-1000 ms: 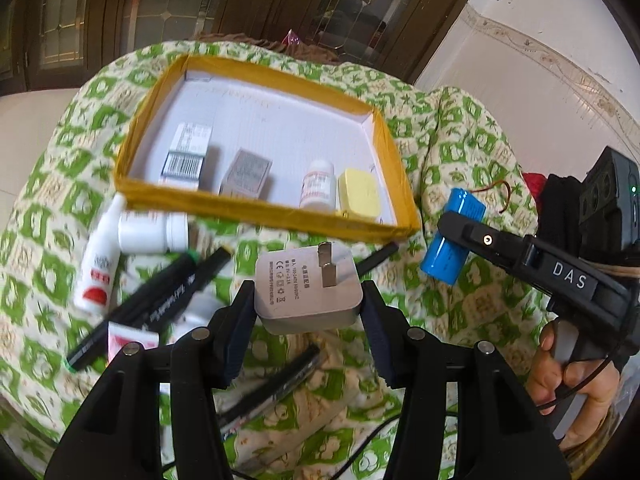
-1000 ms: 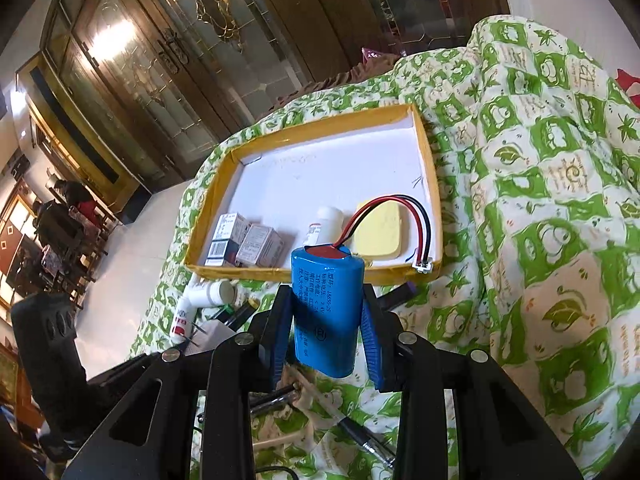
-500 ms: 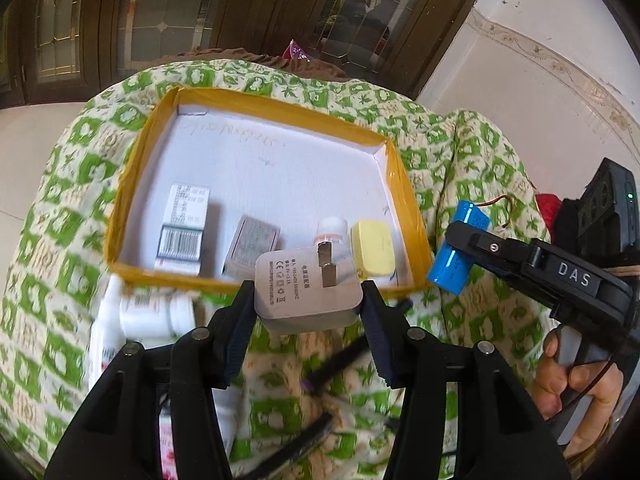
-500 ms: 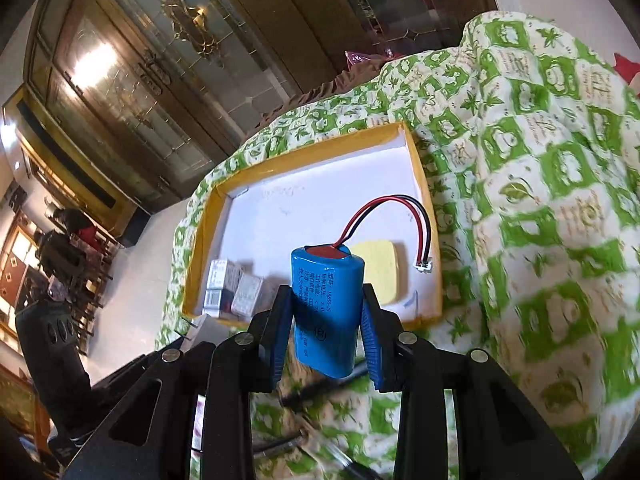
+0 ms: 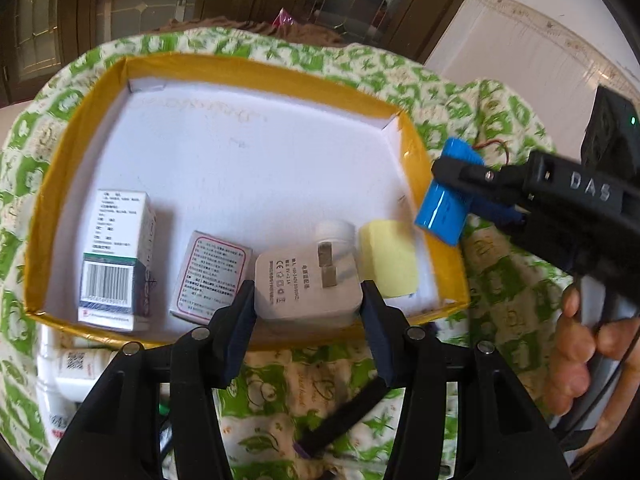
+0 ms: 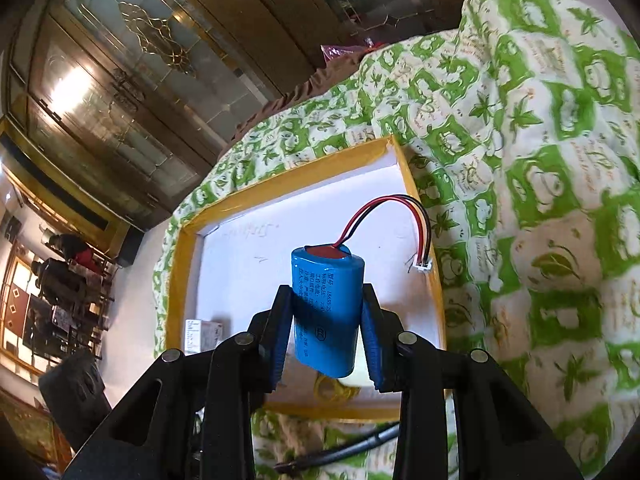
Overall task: Organize rigid objects
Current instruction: 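Carry the charger into the tray and open left tool while right tool holds the battery, then lower the blue battery into the tray and open right tool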
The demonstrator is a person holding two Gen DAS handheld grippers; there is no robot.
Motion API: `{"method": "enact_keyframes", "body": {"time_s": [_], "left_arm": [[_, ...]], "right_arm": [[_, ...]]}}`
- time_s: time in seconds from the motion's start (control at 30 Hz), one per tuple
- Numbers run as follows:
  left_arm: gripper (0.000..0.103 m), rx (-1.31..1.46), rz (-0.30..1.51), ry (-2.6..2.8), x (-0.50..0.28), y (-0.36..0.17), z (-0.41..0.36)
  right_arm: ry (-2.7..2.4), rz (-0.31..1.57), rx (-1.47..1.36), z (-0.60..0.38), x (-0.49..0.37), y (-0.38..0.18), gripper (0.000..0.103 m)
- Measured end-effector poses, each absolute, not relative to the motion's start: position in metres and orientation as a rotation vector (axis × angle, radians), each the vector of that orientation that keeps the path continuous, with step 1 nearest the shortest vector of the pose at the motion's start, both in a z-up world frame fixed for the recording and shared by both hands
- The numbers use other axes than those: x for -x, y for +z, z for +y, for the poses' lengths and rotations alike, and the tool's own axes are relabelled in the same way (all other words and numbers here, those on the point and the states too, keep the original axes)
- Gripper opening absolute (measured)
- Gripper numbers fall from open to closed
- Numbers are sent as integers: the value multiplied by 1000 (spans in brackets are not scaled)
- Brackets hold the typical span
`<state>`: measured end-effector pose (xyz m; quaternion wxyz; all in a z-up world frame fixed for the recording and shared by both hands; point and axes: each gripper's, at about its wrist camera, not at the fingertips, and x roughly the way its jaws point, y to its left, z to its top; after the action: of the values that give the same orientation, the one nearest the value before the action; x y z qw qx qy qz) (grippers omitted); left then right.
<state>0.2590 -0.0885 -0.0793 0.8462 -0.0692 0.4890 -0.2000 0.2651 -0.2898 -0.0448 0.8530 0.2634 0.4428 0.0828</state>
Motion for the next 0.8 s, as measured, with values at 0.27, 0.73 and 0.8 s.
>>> {"method": "enact_keyframes", "body": {"time_s": [0.27, 0.73, 0.8], "left_arm": [[49, 83, 1009, -364, -281, -79, -79], [49, 20, 992, -381, -282, -77, -85], [49, 44, 980, -390, -276, -70, -77]], "right_arm": [[174, 974, -522, -279, -300, -60, 29], [162, 1031, -494, -272, -331, -92, 29], [167, 1024, -502, -275, -332, -95, 29]]}}
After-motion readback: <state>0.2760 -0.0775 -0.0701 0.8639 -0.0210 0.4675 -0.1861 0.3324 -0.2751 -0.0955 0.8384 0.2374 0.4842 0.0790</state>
